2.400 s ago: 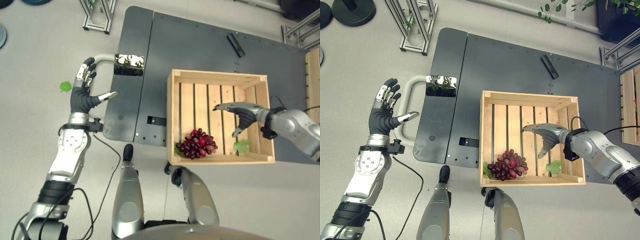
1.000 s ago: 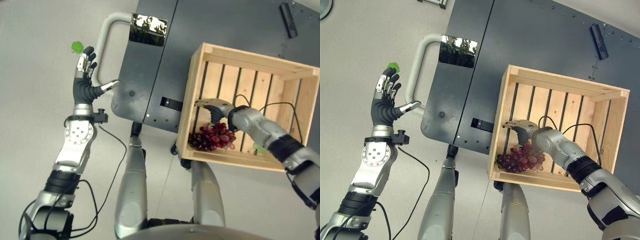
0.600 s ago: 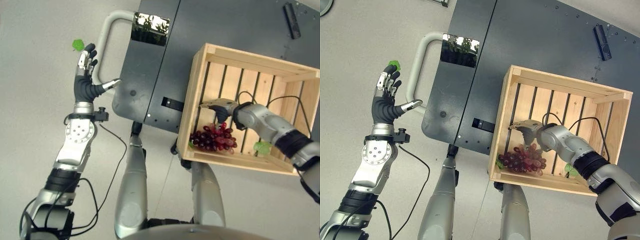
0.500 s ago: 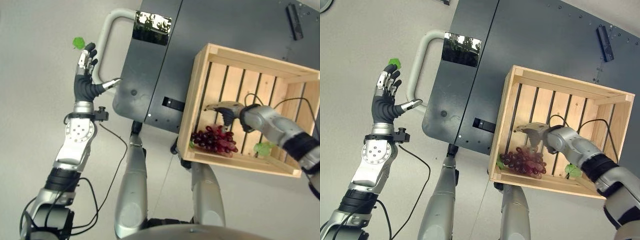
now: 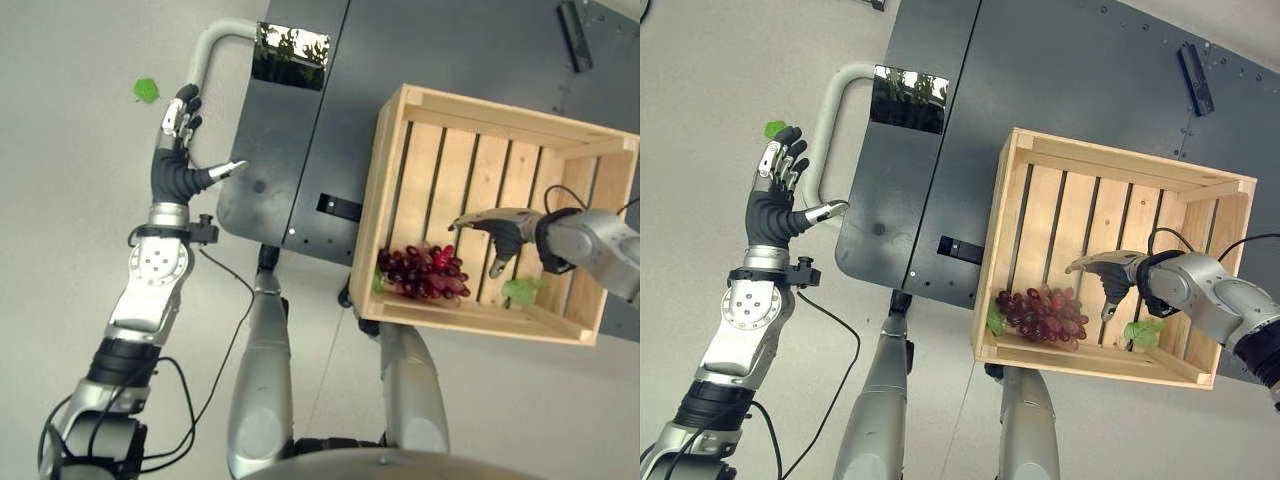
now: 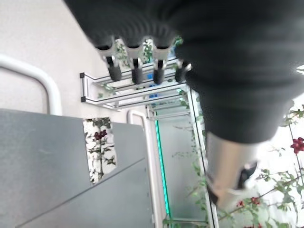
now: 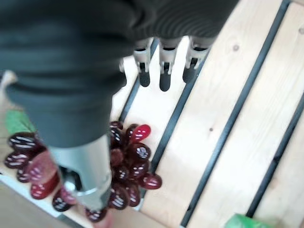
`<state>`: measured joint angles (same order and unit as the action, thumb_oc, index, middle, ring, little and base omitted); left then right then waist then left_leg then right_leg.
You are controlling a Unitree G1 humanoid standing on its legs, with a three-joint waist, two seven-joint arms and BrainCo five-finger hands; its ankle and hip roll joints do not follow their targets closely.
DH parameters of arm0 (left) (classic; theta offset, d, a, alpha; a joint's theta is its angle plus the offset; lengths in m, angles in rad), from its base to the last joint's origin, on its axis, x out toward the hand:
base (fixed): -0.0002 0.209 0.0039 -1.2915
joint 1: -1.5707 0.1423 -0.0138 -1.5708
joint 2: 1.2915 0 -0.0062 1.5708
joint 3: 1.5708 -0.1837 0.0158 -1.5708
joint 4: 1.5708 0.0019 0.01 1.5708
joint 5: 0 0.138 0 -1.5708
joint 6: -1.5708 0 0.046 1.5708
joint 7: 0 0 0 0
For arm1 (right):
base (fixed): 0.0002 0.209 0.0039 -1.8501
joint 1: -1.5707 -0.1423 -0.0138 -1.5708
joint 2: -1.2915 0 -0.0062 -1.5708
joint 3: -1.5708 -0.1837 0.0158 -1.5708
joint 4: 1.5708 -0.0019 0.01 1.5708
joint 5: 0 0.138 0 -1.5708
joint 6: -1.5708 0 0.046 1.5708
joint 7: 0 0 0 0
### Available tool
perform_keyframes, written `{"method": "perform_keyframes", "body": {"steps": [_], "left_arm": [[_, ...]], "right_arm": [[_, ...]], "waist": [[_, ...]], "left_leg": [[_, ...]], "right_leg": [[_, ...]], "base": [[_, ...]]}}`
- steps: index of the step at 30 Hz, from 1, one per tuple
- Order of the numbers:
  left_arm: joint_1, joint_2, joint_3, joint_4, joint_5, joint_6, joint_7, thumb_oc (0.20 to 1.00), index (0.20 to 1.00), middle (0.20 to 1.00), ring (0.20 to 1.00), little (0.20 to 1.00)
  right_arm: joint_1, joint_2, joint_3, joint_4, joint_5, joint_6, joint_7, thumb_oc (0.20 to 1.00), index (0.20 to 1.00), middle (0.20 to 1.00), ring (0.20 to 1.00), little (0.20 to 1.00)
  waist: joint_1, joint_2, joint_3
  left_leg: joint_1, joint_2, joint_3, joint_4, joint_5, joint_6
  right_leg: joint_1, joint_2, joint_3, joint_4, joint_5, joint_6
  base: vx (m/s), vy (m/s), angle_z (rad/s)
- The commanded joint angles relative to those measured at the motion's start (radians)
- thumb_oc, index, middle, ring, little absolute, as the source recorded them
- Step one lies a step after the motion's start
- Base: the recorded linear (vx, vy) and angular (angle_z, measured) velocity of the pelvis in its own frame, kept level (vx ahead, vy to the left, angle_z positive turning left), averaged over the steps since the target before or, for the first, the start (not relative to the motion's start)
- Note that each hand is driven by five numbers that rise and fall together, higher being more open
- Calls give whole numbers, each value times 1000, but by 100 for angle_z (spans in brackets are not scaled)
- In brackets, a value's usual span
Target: Pick up the fruits from the basket on one side to the basket on the other side
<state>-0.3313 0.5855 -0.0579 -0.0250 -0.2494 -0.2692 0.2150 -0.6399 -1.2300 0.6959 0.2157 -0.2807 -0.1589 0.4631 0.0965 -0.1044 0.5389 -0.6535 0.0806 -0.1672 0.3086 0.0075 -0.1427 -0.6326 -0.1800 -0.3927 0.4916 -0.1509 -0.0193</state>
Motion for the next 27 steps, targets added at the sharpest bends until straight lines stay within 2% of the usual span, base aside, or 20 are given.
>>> {"method": "perform_keyframes", "body": {"steps": [1,5,9,15,18,24,27], "left_arm": [[15,3,30,-101,30,-43,-5,1000,1000,1000,1000,1000],[6,-1,24,-101,27,-43,2,1000,1000,1000,1000,1000],[3,-8,20,-100,25,-42,5,1000,1000,1000,1000,1000],[-4,-19,11,-93,20,-40,15,1000,1000,1000,1000,1000],[-15,-23,3,-88,17,-37,21,1000,1000,1000,1000,1000],[-25,-33,-1,-83,18,-33,35,1000,1000,1000,1000,1000],[-31,-33,1,-87,23,-32,39,1000,1000,1000,1000,1000]], "right_arm": [[-22,-29,17,0,32,8,-7,1000,1000,1000,1000,1000],[9,45,-13,61,19,10,-51,1000,1000,1000,1000,1000],[22,87,-24,68,11,12,-56,1000,1000,1000,1000,1000],[-5,155,23,93,-67,9,-67,1000,1000,1000,1000,1000],[-4,229,29,128,-102,21,-84,1000,1000,1000,1000,1000],[8,304,11,169,-128,35,-118,1000,1000,1000,1000,1000],[12,310,13,166,-147,33,-116,1000,1000,1000,1000,1000]], "waist": [[-16,-11,-19],[-14,-5,-19],[-13,1,-19],[-8,9,-19],[-2,13,-19],[-5,16,-19],[-8,14,-19]], "left_leg": [[10,-7,28,3,5,32],[-1,-9,30,14,1,36],[-10,-12,30,15,-1,39],[-19,-14,28,17,-2,43],[-27,-17,27,25,-5,47],[-35,-18,29,26,-6,50],[-40,-19,29,34,-10,51]], "right_leg": [[57,14,16,-33,-40,101],[48,14,19,-31,-38,104],[39,13,21,-27,-38,104],[31,15,23,-30,-34,104],[26,15,26,-32,-32,106],[19,17,31,-37,-29,106],[14,18,35,-34,-30,107]], "base": [[0,0,0],[0,0,0],[0,0,0],[0,0,0],[0,0,0],[0,0,0],[0,0,0]]}}
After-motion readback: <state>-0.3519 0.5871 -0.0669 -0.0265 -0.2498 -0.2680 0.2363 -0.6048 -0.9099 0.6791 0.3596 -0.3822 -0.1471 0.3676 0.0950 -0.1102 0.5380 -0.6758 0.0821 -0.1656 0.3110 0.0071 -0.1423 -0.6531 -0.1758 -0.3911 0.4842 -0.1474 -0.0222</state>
